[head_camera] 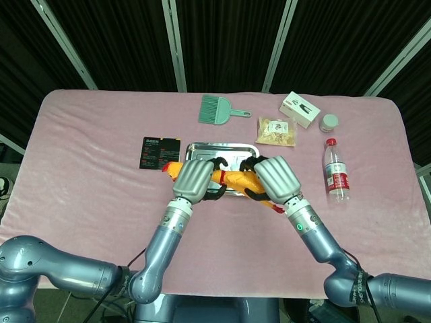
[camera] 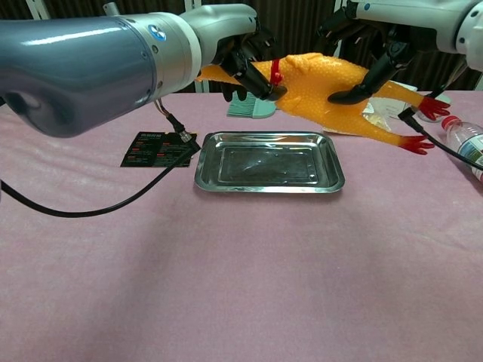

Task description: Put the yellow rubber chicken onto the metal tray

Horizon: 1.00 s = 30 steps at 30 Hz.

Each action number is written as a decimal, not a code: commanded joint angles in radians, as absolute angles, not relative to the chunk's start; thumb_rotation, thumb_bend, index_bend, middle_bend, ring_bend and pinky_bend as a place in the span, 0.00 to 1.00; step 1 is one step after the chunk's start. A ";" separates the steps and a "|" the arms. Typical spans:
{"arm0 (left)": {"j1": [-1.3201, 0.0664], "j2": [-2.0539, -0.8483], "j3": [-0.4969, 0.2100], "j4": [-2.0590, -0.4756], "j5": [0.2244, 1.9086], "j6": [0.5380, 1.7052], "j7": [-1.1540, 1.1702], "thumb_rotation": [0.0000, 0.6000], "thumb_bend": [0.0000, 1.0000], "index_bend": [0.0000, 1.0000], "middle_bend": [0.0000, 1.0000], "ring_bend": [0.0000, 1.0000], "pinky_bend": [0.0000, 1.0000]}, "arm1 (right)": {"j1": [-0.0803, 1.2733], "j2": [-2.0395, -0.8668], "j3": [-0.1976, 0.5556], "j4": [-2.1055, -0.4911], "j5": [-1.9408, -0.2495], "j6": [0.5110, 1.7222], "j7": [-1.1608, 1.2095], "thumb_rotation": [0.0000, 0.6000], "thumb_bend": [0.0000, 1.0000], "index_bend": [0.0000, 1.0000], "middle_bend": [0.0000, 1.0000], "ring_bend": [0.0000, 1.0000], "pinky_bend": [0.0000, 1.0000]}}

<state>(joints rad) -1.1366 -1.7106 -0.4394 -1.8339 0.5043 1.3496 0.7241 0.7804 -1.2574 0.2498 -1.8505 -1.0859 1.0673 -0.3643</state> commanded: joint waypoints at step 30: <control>-1.135 -1.778 -0.457 -1.774 0.564 1.395 0.701 1.00 0.57 0.74 0.72 0.66 0.48 | 0.795 -1.254 0.265 -1.888 -1.057 1.068 -0.367 1.00 0.56 0.81 0.70 0.74 0.83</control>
